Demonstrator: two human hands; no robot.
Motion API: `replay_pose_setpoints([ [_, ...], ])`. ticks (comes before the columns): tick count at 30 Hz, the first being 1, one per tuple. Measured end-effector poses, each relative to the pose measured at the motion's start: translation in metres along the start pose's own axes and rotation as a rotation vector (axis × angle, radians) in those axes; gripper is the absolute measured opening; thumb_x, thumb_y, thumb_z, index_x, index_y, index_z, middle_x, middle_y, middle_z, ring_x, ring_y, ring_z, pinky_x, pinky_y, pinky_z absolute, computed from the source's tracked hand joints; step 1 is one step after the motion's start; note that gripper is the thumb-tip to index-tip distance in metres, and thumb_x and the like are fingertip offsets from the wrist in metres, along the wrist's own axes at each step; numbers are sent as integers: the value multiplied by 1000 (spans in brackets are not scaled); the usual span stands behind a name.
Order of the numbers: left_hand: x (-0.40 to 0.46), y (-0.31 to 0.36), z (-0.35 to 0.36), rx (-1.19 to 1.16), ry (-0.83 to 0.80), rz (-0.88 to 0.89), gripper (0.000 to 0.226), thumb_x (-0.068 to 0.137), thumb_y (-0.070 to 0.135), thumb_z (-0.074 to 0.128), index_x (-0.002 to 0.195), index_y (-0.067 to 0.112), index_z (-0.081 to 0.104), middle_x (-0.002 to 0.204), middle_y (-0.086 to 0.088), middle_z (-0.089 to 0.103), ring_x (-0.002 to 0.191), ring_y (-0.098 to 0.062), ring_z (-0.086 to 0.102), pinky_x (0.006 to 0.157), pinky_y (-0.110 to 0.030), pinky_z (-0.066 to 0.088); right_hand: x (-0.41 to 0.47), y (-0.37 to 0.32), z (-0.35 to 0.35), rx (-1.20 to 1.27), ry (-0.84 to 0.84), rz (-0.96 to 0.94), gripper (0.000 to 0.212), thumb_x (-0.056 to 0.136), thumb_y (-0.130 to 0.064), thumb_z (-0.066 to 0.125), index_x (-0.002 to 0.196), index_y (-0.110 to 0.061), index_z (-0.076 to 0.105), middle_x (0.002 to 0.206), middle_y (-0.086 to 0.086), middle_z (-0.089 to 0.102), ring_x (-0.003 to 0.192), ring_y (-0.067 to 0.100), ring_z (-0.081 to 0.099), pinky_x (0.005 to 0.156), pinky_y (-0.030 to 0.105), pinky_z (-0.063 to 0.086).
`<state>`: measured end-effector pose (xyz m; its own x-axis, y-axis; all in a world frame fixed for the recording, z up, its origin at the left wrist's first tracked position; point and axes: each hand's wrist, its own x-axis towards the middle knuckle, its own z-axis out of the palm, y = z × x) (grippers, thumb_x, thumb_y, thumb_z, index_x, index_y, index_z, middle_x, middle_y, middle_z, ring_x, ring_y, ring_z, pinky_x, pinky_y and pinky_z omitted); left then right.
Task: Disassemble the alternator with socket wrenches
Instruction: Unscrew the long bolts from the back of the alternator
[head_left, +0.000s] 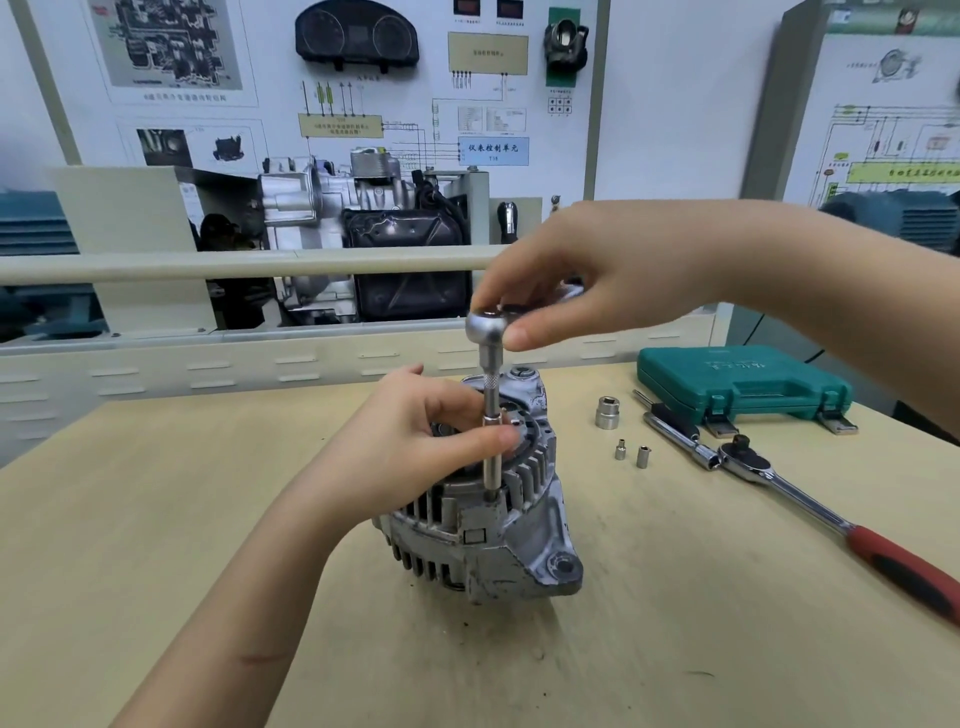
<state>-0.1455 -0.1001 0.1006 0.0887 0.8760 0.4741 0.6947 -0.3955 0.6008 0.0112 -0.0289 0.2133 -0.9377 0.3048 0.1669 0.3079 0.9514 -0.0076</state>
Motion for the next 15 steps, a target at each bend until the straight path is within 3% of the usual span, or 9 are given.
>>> replay_pose_setpoints([
  [3, 0, 3, 6, 37, 70, 2, 30, 64, 52, 59, 59, 22, 62, 54, 19, 61, 62, 1, 58, 108, -25, 15, -2, -2, 2, -34, 55, 34, 44, 67, -60, 50, 86, -21, 63, 65, -12, 63, 61, 3, 55, 57, 20, 44],
  [5, 1, 2, 7, 27, 77, 12, 30, 63, 51, 60, 55, 23, 57, 49, 22, 55, 58, 1, 54, 104, -21, 19, -4, -4, 3, -19, 59, 30, 46, 66, -62, 49, 80, -20, 60, 58, -11, 63, 56, 3, 55, 51, 18, 43],
  [7, 2, 1, 5, 3, 64, 11, 38, 61, 54, 60, 62, 16, 65, 57, 16, 62, 65, -3, 56, 91, -8, 29, -4, -6, 3, -54, 43, 17, 45, 69, -60, 46, 85, -21, 61, 63, -11, 63, 61, 3, 56, 59, 23, 45],
  [9, 1, 2, 1, -71, 1, -2, 33, 62, 50, 61, 75, 22, 71, 74, 16, 69, 74, 2, 61, 73, -4, 40, -4, -6, 1, -88, 9, 11, 44, 73, -55, 46, 97, -23, 63, 76, -13, 62, 71, 3, 57, 69, 26, 47],
  [12, -1, 3, -1, -164, -83, -5, 24, 67, 41, 61, 85, 28, 69, 86, 17, 71, 82, 5, 64, 70, -4, 44, -5, -4, -1, -22, -36, 5, 30, 85, -38, 53, 111, -27, 61, 90, -19, 63, 82, -3, 58, 75, 18, 44],
  [15, -1, 4, -1, -137, -61, -2, 17, 69, 38, 61, 81, 29, 69, 79, 17, 72, 80, 5, 64, 73, 0, 39, -6, -3, 0, -4, -21, 1, 30, 87, -33, 55, 116, -28, 60, 100, -17, 64, 90, -2, 58, 79, 17, 44],
])
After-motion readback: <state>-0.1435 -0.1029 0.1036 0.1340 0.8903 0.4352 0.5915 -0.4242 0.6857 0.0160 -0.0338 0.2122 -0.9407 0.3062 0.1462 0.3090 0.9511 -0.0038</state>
